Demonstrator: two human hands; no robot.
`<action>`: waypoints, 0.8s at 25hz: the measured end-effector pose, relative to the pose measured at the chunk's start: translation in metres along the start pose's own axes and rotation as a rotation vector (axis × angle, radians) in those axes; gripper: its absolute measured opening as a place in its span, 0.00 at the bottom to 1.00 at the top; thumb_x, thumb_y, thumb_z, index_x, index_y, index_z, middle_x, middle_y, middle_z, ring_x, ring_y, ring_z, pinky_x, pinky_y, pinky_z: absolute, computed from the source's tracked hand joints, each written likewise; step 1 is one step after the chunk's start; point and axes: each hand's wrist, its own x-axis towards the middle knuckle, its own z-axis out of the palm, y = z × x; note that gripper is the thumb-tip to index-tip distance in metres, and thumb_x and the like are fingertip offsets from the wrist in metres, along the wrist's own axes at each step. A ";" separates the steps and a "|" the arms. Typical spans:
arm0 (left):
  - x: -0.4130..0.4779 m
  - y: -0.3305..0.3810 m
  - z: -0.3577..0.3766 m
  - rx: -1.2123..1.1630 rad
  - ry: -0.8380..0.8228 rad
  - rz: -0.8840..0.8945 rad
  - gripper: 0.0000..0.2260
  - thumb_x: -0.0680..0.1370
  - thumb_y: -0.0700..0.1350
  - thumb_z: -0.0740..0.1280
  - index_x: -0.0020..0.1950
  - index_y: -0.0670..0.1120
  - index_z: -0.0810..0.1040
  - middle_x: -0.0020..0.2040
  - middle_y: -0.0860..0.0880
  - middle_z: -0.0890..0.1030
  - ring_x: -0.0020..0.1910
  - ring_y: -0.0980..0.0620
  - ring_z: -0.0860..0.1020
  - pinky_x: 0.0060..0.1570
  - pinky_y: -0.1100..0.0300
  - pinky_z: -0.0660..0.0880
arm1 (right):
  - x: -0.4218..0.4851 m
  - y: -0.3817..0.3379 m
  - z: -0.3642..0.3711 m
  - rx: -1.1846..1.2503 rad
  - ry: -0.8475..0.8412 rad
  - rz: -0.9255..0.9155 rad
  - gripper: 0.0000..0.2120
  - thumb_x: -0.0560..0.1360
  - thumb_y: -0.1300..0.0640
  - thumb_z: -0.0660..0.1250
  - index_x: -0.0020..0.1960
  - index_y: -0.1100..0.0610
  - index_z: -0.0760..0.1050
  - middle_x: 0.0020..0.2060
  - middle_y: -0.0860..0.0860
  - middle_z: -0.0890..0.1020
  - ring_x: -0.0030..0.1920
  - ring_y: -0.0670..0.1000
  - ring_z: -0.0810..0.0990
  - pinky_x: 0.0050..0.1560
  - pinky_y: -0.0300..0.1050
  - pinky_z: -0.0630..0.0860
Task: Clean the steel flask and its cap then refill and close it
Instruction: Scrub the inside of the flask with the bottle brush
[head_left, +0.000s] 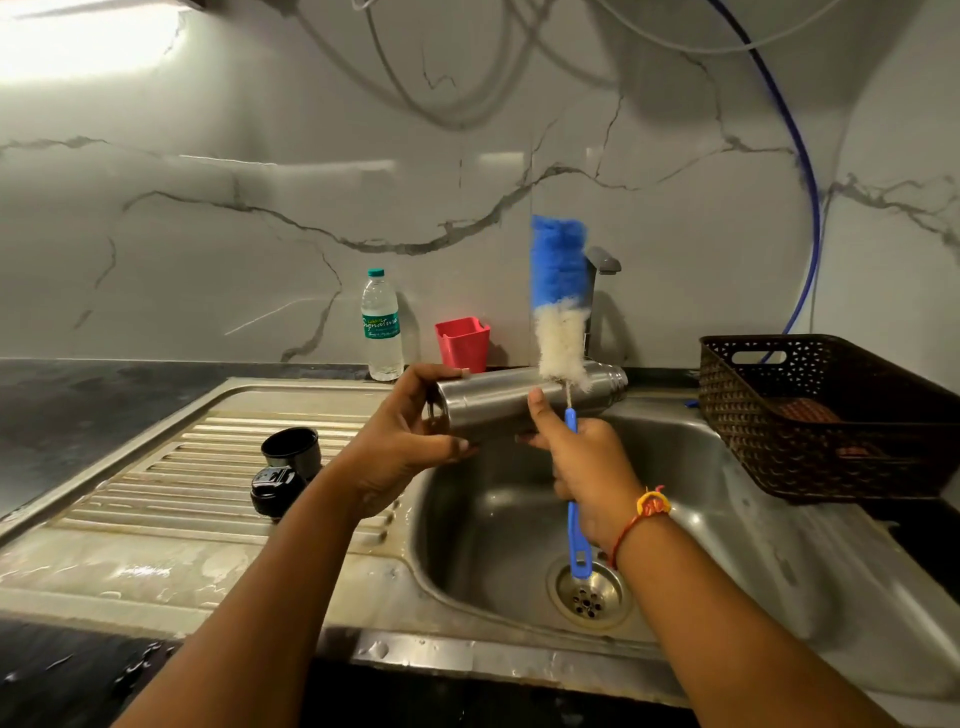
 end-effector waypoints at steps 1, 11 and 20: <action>0.000 -0.001 0.002 0.039 -0.001 -0.015 0.31 0.65 0.30 0.74 0.63 0.54 0.75 0.68 0.43 0.73 0.66 0.37 0.76 0.59 0.43 0.80 | -0.001 0.001 0.001 0.104 -0.002 0.065 0.26 0.70 0.35 0.70 0.48 0.60 0.80 0.33 0.53 0.83 0.23 0.44 0.65 0.25 0.39 0.63; -0.004 0.008 0.023 0.001 0.105 -0.130 0.30 0.69 0.42 0.80 0.68 0.52 0.72 0.67 0.44 0.74 0.63 0.43 0.78 0.55 0.51 0.82 | -0.001 -0.001 0.005 0.396 -0.044 0.137 0.28 0.67 0.42 0.77 0.56 0.62 0.78 0.31 0.53 0.70 0.23 0.44 0.59 0.20 0.37 0.58; -0.005 0.013 0.031 -0.188 0.163 -0.237 0.22 0.75 0.54 0.69 0.67 0.48 0.73 0.63 0.37 0.76 0.44 0.43 0.84 0.40 0.58 0.84 | 0.001 0.000 0.005 0.458 -0.035 0.125 0.22 0.65 0.43 0.78 0.49 0.57 0.76 0.26 0.48 0.66 0.23 0.45 0.59 0.21 0.38 0.59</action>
